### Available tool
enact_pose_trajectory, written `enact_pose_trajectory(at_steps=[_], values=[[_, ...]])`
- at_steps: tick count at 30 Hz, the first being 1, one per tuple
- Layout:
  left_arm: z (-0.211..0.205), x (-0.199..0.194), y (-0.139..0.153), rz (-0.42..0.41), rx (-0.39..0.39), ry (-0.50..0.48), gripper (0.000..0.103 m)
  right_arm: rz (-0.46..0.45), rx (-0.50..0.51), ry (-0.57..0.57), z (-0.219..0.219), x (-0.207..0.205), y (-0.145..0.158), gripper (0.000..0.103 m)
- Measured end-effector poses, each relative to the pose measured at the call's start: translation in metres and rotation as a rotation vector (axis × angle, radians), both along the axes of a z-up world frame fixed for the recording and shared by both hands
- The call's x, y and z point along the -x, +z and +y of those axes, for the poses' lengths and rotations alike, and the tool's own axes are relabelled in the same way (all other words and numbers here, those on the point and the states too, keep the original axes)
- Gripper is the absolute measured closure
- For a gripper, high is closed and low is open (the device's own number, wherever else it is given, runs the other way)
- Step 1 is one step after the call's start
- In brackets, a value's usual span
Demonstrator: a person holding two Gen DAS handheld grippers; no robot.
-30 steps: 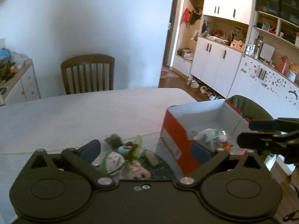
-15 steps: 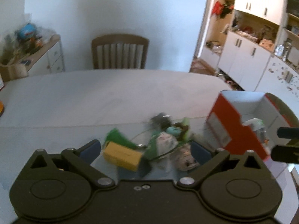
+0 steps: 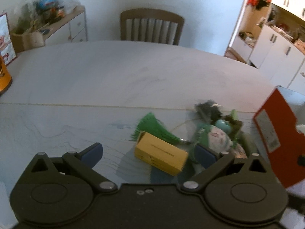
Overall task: Organize objects
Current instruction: 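Grasp the yellow box with the left tool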
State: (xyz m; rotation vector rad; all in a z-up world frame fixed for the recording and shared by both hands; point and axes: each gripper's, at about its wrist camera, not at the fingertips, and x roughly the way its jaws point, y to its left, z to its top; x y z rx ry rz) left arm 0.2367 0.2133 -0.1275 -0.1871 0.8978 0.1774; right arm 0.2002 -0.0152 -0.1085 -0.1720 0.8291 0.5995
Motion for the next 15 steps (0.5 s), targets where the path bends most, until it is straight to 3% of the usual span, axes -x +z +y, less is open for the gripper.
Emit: enact_pose_trajectory(at_steps=[11, 15], values=[[0.012, -0.019, -0.027, 0.083, 0.071, 0.128, 0.003, 0.052, 0.053, -0.024, 0.021, -0.030, -0.047, 0.014], [0.008, -0.018, -0.031, 0.092, 0.067, 0.138, 0.009, 0.054, 0.064, -0.022, 0.026, -0.038, -0.056, 0.014]])
